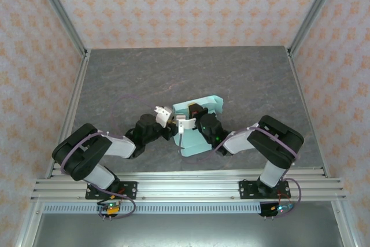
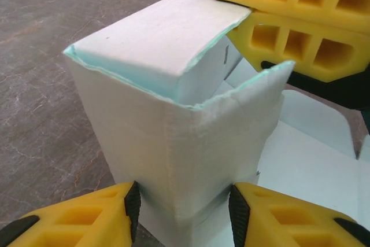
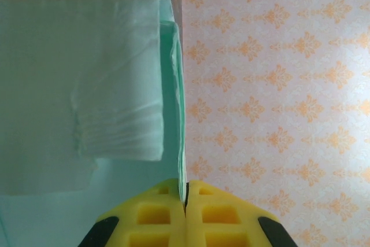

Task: Fold the paper box

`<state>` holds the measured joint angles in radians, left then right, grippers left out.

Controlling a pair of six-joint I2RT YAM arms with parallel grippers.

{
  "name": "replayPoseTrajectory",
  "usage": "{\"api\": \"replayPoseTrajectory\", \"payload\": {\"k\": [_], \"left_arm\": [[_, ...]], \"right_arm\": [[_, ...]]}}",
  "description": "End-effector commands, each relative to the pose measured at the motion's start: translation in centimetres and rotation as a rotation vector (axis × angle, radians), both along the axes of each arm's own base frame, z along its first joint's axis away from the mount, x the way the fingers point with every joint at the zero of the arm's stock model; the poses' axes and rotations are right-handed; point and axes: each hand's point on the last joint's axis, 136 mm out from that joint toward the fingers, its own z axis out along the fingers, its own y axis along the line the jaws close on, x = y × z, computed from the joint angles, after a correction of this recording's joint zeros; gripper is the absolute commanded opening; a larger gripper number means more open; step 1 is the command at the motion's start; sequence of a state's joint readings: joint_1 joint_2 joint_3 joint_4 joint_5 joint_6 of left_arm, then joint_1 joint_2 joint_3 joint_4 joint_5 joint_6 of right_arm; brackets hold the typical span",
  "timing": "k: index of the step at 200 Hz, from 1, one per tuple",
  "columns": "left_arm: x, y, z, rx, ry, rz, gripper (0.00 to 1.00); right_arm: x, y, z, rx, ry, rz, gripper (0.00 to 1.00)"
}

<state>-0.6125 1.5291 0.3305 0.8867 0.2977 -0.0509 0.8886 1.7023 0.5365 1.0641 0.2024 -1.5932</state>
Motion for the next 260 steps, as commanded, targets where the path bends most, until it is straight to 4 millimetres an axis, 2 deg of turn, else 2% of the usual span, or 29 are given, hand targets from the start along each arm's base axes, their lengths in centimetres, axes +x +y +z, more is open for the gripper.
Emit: {"api": "replayPoseTrajectory", "payload": {"k": [1, 15, 21, 55, 95, 153, 190, 227, 260], "left_arm": [[0.8, -1.4, 1.4, 0.024, -0.098, -0.002, 0.47], [1.1, -1.2, 0.9, 0.029, -0.095, 0.017, 0.47], [1.3, -1.3, 1.5, 0.008, -0.123, 0.023, 0.47], [0.8, -1.2, 0.8, 0.04, -0.137, 0.0, 0.48], [1.2, -0.6, 0.8, 0.087, -0.169, 0.021, 0.49], [2.9, -1.0, 0.5, 0.097, -0.204, 0.056, 0.49], [3.1, -0.5, -1.2, 0.114, -0.198, 0.08, 0.48], [2.7, -0.5, -2.4, 0.102, -0.202, 0.073, 0.47], [3.3, -1.1, -0.8, 0.076, -0.241, 0.071, 0.47]], "right_arm": [[-1.2, 0.6, 1.6, 0.079, -0.017, 0.029, 0.06], [-1.3, 0.6, 1.4, 0.085, -0.013, 0.025, 0.05], [-1.4, 0.6, 1.5, 0.096, -0.014, 0.021, 0.05], [-1.2, -0.2, 2.6, 0.142, -0.018, -0.02, 0.02], [-0.8, -0.1, 3.7, 0.143, -0.128, -0.028, 0.01], [-0.3, 0.3, 1.0, 0.094, -0.099, -0.043, 0.02], [-0.6, -0.5, -1.7, 0.048, -0.07, -0.06, 0.02], [-0.7, -1.0, -2.8, 0.016, -0.061, -0.069, 0.04], [-0.9, -1.0, -2.6, 0.039, -0.052, -0.065, 0.08]]}}
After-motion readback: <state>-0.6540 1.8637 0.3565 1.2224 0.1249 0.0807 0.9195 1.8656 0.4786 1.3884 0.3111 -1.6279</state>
